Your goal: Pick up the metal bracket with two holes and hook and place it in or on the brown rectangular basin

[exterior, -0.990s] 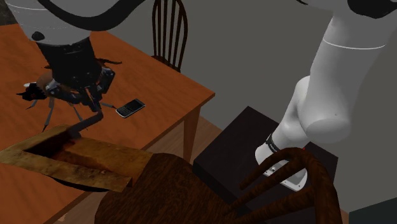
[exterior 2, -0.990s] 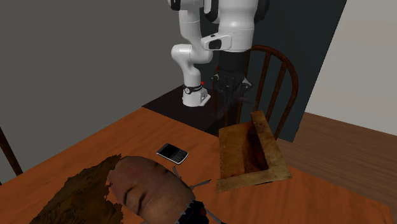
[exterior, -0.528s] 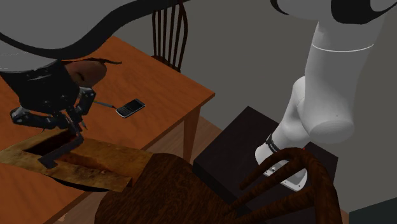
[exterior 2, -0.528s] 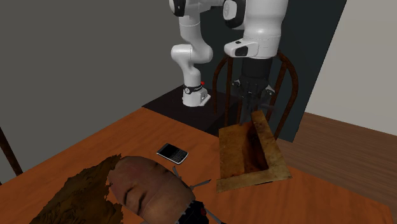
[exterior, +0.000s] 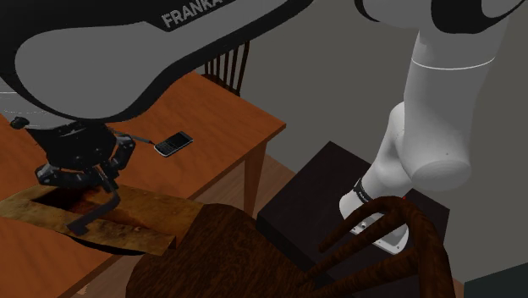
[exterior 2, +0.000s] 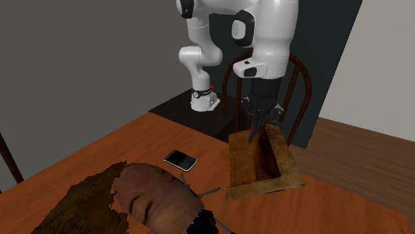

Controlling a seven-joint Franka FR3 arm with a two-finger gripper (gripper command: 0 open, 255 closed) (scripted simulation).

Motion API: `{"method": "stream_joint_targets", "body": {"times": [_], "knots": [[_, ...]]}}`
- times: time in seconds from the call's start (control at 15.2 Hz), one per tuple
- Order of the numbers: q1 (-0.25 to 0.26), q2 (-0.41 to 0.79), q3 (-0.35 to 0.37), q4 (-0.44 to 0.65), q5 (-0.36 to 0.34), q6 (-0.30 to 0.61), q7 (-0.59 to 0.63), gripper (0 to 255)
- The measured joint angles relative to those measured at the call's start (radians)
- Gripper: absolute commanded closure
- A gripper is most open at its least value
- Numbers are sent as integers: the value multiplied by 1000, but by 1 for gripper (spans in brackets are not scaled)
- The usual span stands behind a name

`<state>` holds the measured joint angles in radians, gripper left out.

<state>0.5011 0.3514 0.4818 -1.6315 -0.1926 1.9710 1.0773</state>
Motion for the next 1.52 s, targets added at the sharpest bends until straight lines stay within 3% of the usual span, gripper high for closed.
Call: {"method": "stream_joint_targets", "body": {"times": [0.59,0.66,1.06,1.52], "knots": [[1,13,-3,-30,-9,44,6,255],[1,13,-3,-30,-9,45,7,0],[1,15,-4,-31,-9,44,7,0],[0,-19,6,50,12,-66,-8,0]]}}
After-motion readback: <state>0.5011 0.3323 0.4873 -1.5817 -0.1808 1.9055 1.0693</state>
